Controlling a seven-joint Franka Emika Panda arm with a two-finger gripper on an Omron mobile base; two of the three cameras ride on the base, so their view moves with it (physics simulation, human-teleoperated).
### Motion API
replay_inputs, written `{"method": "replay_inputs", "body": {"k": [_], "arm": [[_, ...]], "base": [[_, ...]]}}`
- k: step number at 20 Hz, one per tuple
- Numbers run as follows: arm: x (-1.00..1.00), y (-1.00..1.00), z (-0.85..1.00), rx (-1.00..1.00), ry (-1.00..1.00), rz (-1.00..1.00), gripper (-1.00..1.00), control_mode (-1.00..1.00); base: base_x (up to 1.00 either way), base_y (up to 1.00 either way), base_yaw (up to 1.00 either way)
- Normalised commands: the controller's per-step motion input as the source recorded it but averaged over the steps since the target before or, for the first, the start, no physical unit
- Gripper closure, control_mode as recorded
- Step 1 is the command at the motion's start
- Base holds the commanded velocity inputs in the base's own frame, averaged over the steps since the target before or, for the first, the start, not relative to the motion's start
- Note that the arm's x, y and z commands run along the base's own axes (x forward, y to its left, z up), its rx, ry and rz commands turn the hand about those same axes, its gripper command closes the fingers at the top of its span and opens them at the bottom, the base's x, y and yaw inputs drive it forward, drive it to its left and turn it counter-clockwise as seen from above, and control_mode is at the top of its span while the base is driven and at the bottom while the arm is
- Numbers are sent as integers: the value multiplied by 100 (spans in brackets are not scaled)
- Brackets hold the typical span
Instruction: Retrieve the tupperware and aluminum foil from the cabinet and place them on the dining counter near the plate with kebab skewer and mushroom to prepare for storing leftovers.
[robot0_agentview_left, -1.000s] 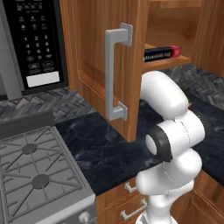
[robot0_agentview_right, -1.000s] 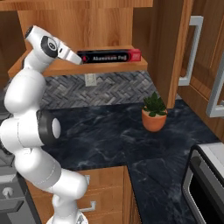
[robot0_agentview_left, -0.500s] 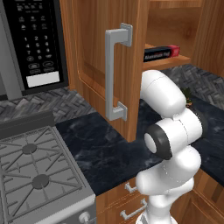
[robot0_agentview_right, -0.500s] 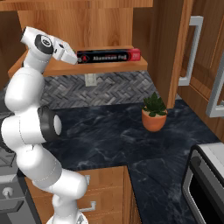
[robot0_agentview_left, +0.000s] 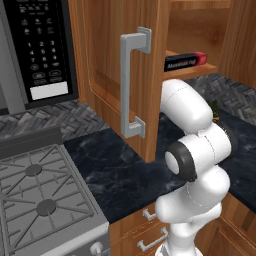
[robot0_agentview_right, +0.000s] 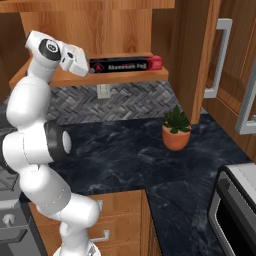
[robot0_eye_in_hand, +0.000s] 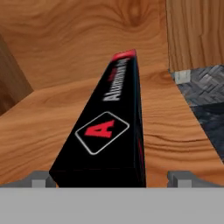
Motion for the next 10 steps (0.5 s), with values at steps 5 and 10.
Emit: {"method": "replay_inputs", "body": {"k": [5, 10], "arm": [[91, -43, -37, 0, 16, -6, 100, -100], [78, -58, -39, 0, 27, 0, 100, -100]], "base": [[0, 0, 0], [0, 0, 0]]}}
